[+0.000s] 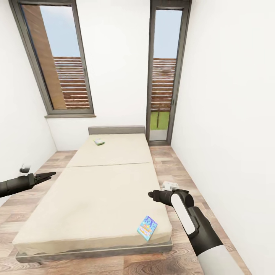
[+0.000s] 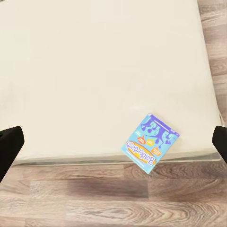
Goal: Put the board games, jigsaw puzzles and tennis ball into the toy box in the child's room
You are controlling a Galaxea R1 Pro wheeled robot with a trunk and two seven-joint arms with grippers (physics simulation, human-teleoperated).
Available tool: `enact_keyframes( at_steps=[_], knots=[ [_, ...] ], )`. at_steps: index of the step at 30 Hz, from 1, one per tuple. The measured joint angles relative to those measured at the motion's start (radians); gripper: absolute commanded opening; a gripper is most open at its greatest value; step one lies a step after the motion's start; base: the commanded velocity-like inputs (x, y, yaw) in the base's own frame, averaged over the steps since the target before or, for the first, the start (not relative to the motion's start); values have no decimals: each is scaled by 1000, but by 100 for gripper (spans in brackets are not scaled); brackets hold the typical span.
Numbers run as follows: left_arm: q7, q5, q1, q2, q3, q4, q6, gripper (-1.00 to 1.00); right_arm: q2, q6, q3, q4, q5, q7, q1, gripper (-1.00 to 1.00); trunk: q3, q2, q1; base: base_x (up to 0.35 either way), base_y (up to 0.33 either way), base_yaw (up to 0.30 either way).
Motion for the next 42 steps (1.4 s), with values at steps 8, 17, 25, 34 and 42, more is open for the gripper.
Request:
enact_keyframes(
  at_steps=[8, 17, 25, 34, 42],
  knots=[
    [0, 1, 0, 0, 0, 0, 0, 100, 0, -1, 0, 1, 0, 0, 0, 100, 1, 0, 0, 0, 1, -12],
    [-6, 3, 0, 10, 0, 1, 3, 100, 0, -3, 1, 2, 0, 1, 0, 100, -5, -14, 8, 0, 0, -2],
    [-8, 5, 0, 15, 0, 1, 3, 100, 15, -3, 1, 23, 4, 1, 0, 100, -30, -70, 38, 0, 0, 0],
    [-8, 4, 0, 16, 1, 1, 4, 100, 25, -16, 0, 55, 7, 1, 0, 100, -58, -133, 73, 0, 0, 0],
    [-8, 4, 0, 16, 1, 1, 4, 100, 26, -39, -2, 65, 0, 1, 0, 100, -83, -189, 103, 0, 0, 0]
  ],
)
